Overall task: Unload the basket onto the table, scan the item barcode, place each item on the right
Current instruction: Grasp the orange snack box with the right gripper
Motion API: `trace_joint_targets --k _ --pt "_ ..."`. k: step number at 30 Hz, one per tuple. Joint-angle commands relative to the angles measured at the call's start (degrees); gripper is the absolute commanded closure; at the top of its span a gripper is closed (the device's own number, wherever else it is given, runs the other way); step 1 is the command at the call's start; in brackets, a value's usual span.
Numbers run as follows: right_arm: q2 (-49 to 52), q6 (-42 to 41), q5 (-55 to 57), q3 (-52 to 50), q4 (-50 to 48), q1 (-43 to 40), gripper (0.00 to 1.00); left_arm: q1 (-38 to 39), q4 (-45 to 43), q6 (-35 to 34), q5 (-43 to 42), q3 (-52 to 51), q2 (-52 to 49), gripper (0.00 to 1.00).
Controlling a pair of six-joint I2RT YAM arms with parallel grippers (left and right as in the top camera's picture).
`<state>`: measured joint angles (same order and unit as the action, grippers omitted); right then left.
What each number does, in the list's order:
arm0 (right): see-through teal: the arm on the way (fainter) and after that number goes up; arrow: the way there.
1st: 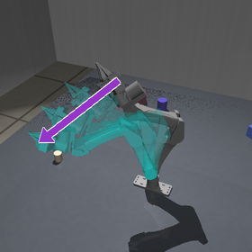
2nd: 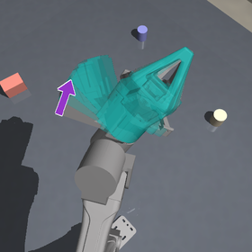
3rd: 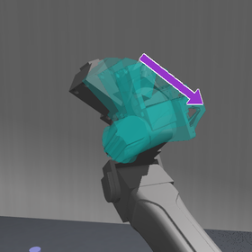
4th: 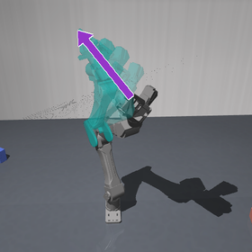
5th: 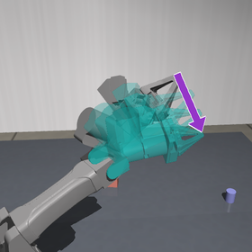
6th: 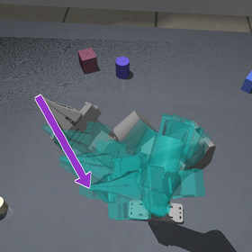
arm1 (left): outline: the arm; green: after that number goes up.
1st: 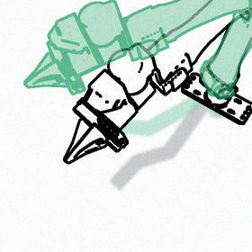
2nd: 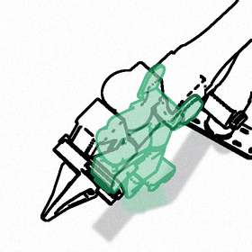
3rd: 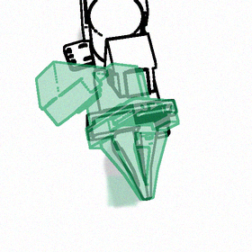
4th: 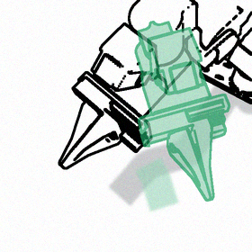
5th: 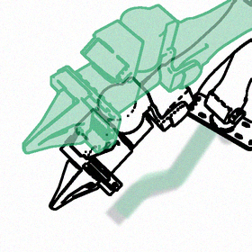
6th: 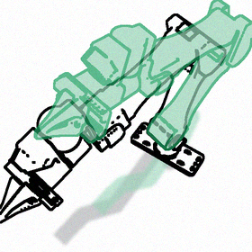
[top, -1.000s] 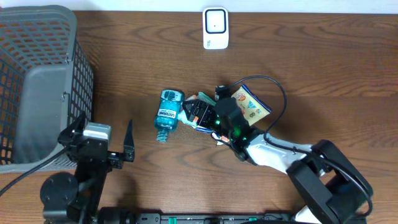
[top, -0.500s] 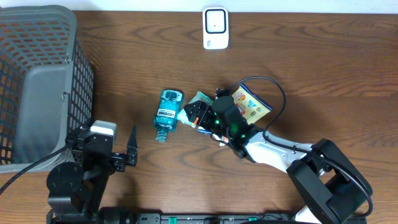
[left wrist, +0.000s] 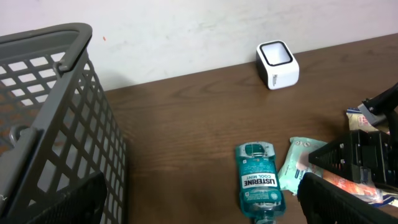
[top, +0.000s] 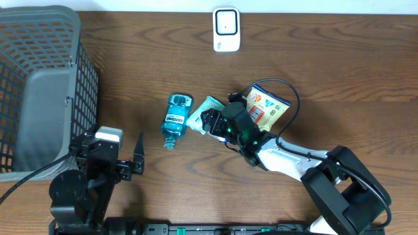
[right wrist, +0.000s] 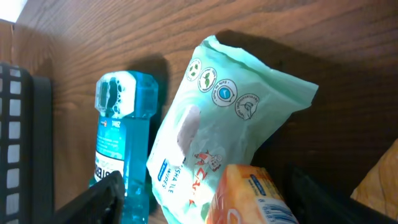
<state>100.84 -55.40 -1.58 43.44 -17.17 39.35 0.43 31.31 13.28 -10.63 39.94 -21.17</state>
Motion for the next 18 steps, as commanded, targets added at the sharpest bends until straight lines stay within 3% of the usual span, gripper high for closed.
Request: trace_joint_targets --k 1,8,13,18 --pt "-0.31 2.34 0.26 0.79 -0.09 -0.26 0.25 0.02 -0.02 -0.52 -0.74 0.24 -0.07 0.02" --pt "-6.12 6.75 -2.23 0.83 1.86 -0.31 0.27 0.02 -0.02 -0.52 -0.74 0.24 -0.07 0.02" --pt "-14.34 12.15 -2.67 0.83 10.58 -0.26 0.29 0.02 -0.02 -0.52 -0.74 0.24 -0.07 0.02" --pt "-18.47 13.92 -2.67 0.83 20.33 -0.26 0.16 0.02 -0.02 -0.52 -0.74 0.24 -0.07 0.02"
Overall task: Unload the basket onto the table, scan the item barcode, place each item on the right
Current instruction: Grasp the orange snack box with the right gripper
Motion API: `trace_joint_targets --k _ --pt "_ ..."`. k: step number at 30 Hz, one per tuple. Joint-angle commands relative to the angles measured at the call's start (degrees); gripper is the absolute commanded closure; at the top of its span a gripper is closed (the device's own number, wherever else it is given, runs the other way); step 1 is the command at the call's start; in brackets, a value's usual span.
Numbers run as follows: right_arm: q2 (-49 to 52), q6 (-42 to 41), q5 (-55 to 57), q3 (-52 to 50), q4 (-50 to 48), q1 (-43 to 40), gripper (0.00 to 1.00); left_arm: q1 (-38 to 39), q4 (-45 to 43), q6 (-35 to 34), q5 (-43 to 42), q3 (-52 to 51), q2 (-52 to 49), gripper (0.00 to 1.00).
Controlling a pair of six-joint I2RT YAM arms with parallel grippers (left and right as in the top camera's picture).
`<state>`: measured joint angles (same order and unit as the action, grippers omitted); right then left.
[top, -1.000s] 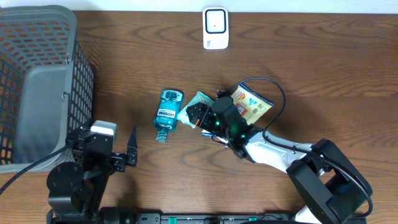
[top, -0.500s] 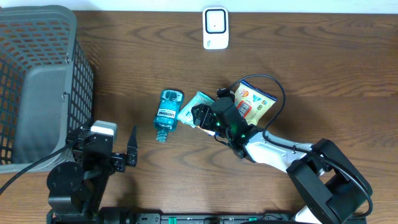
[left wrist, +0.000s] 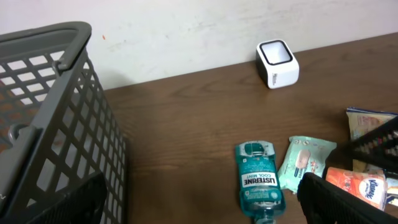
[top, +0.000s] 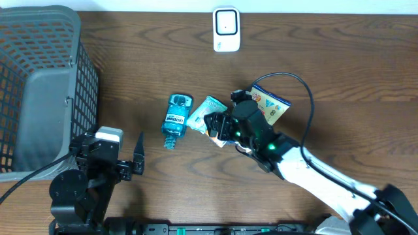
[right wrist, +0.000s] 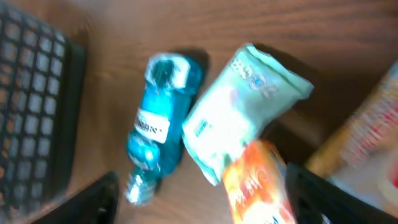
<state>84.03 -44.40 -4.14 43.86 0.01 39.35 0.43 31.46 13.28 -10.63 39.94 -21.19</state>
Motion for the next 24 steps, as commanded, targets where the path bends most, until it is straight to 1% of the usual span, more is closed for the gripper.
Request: trace_joint_targets --k 1,3,7,8,10,14,18,19,24 --pt "-1.92 2.91 -0.33 0.42 4.81 -0.24 0.15 0.02 -0.17 -0.52 -0.74 0.24 -0.04 0.02" --pt "-2.03 2.01 -1.38 0.42 7.74 -0.24 0.16 0.02 -0.17 -0.52 -0.74 0.24 -0.04 0.02" --pt "-1.84 -6.51 -4.46 0.39 14.45 0.63 0.26 0.02 -0.17 -0.52 -0.74 0.24 -0.04 0.02" --pt "-1.84 -8.50 -4.35 0.39 15.28 1.31 0.29 0.02 -0.17 -0.52 -0.74 0.24 -0.04 0.02" --pt "-1.84 -11.04 -2.93 0.39 14.86 2.58 0.31 0.02 -0.17 -0.52 -0.74 0.24 -0.04 0.02" --pt "-1.68 -21.14 2.21 0.39 15.50 5.20 0.33 0.02 -0.17 -0.52 -0.74 0.24 -0.04 0.02" --pt "0.26 -35.19 8.50 0.37 19.93 7.93 0.35 0.02 -0.17 -0.52 -0.74 0.24 -0.04 0.02" --pt "1.01 -35.95 9.31 0.37 19.54 8.33 0.36 0.02 -0.17 -0.52 -0.74 0.24 -0.04 0.02" --pt "3.52 -34.80 13.57 0.37 14.58 8.74 0.36 0.02 -0.17 -0.52 -0.74 0.24 -0.04 0.02"
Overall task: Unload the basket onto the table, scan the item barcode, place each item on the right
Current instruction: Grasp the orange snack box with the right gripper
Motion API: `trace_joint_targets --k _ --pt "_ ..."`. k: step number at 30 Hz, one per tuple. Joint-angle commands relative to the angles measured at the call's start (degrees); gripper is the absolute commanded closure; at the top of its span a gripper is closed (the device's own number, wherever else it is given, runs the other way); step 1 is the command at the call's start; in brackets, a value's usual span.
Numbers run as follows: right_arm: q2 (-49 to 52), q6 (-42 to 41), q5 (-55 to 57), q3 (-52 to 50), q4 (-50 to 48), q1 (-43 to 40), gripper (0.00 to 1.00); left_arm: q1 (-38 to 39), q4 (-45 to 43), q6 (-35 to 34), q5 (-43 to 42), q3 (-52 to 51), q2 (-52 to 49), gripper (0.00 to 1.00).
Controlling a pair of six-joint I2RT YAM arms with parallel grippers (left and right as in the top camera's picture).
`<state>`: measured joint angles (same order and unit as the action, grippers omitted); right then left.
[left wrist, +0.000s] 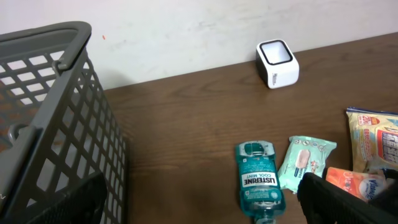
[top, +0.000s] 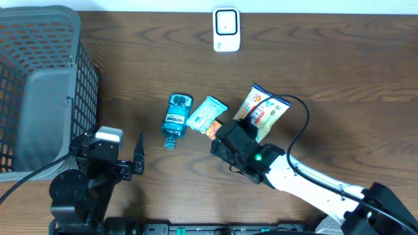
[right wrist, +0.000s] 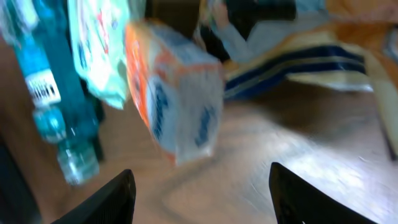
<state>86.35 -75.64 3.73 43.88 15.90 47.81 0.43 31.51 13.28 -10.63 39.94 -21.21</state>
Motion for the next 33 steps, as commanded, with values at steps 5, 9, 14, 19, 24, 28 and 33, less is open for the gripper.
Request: trace_joint_targets --k 5,9,14,19,24,28,33 --pt "3.08 -3.15 7.43 0.35 -2.45 0.28 0.37 0.02 -0.22 -0.52 -0.74 0.24 -0.02 0.02" --pt "6.51 -3.13 6.43 0.35 -5.57 0.28 0.43 0.02 -0.22 -0.52 -0.74 0.24 -0.02 0.02" --pt "7.67 -2.47 5.18 0.35 -6.73 0.28 0.55 0.02 -0.22 -0.52 -0.74 0.24 -0.02 0.02" --pt "7.63 -0.74 4.70 0.37 -6.78 0.28 0.89 0.02 -0.22 -0.52 -0.74 0.24 -0.02 0.02" --pt "6.05 8.33 4.50 0.37 -8.57 0.24 0.99 0.02 -0.22 -0.52 -0.74 0.24 -0.02 0.02" --pt "1.20 21.31 4.52 0.37 -10.91 0.24 0.99 0.02 -0.22 -0.52 -0.74 0.24 -0.02 0.02" --pt "-6.32 52.98 4.39 0.37 -14.51 0.26 0.99 0.02 -0.22 -0.52 -0.74 0.24 -0.02 0.02"
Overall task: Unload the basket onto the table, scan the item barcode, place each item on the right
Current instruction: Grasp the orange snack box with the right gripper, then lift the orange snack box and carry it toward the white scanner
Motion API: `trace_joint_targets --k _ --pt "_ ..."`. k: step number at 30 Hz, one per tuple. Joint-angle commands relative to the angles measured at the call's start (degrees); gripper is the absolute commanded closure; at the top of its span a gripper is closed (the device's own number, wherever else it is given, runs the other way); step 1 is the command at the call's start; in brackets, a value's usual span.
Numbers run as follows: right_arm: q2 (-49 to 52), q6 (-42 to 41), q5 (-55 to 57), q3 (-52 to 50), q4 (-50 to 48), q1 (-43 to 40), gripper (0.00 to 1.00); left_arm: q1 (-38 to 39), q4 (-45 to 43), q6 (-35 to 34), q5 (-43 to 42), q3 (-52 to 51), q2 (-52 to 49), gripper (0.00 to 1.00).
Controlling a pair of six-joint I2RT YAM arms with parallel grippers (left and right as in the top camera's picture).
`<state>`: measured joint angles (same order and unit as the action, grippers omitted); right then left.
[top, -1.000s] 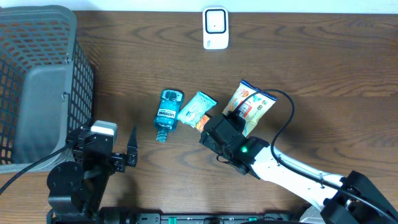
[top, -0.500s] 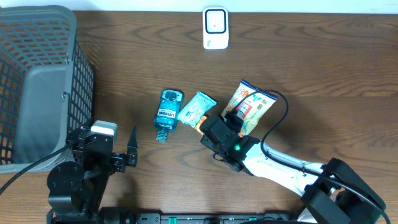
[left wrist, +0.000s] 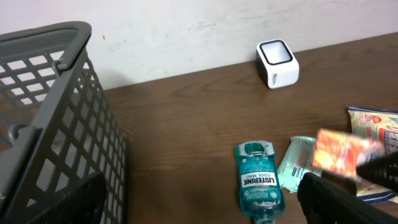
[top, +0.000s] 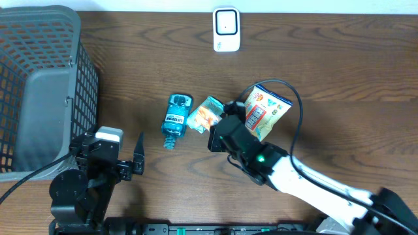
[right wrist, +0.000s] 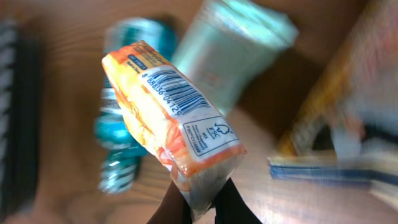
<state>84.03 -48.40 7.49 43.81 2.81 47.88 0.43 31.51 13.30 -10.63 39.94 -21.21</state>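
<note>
An orange tissue pack (right wrist: 169, 115) is held up off the table with its barcode (right wrist: 177, 87) facing the right wrist camera. My right gripper (right wrist: 200, 202) is shut on the pack's clear bottom end. From overhead the orange pack (top: 207, 117) hangs over the pale green wipes pack, just left of my right gripper (top: 221, 130). The white scanner (top: 226, 29) stands at the far edge, well away from the pack; the left wrist view also shows the scanner (left wrist: 277, 63). My left gripper (left wrist: 199, 214) stays open near the front left, holding nothing.
A grey mesh basket (top: 39, 78) fills the left side. On the table lie a blue Listerine bottle (top: 176, 119), a pale green wipes pack (top: 200, 108) partly covered by the orange pack, and a yellow snack bag (top: 264, 109) beside the right arm.
My right gripper's fingers stood wide either side of the orange pack; now they are shut on its end. The pack is higher and further left, barcode showing. The left arm is unchanged.
First my right gripper was low at the orange pack, lying beside the wipes pack, with its fingers apart. At the following two moments it had shifted around the pack, still spread. Now it holds the pack above the wipes pack.
</note>
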Motion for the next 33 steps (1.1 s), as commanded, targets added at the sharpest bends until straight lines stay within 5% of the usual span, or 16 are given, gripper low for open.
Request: trace_joint_targets --k 1,2,4,13,24,33 --pt "-4.63 31.71 0.00 0.44 -1.62 0.22 0.99 0.02 -0.22 -0.55 -0.74 0.24 -0.02 0.02" --pt "-5.57 44.22 -2.97 0.44 -1.29 0.22 0.99 0.02 -0.22 -0.55 -0.74 0.24 -0.02 0.02" --pt "-5.92 53.57 -7.45 0.44 -1.05 0.22 0.99 0.02 -0.22 -0.55 -0.74 0.24 -0.02 0.02" --pt "-7.28 79.76 -25.05 0.44 -1.97 0.17 0.99 0.02 -0.22 -0.55 -0.74 0.24 -0.02 0.02" --pt "-20.17 93.07 -35.17 0.44 0.96 -0.66 0.99 0.02 -0.22 -0.55 -0.74 0.24 -0.02 0.02" --pt "-23.39 94.51 -36.54 0.44 6.47 -2.71 0.99 0.02 -0.22 -0.55 -0.74 0.24 -0.02 0.02"
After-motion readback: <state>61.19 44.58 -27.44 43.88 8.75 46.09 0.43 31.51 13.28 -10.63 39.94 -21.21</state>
